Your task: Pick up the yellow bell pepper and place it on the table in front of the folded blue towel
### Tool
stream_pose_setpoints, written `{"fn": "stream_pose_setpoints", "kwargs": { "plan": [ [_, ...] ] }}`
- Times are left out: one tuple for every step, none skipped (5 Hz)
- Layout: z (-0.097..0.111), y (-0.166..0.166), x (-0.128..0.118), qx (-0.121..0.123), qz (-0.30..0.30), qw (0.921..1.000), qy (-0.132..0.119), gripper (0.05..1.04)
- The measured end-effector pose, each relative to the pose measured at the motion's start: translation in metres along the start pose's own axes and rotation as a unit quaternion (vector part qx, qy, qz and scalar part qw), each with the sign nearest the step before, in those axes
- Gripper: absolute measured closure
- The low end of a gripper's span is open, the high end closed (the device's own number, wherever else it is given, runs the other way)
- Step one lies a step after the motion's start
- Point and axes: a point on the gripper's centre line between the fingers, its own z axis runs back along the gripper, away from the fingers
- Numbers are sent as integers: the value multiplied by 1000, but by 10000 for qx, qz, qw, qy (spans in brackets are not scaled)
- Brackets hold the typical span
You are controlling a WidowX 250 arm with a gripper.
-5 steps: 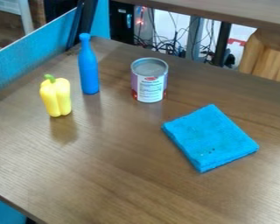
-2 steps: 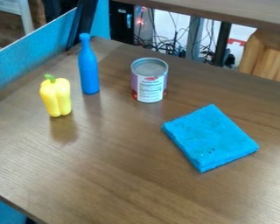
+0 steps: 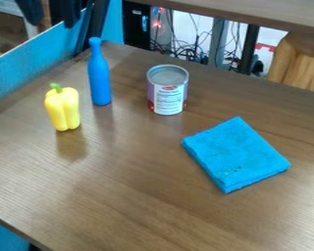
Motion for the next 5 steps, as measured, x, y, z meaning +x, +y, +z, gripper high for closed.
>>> {"fn": "stream_pose_setpoints", "kwargs": {
  "plan": [
    [-16, 3, -11, 55, -412, 9989, 231, 83],
    [-30, 5, -21, 98, -602, 9972, 425, 83],
    [-46, 9, -34, 227, -701, 9958, 545, 82],
    [-64, 1, -43, 213, -925, 9938, 573, 82],
    [-74, -2, -46, 206, -1029, 9931, 528, 82]
  ]
}}
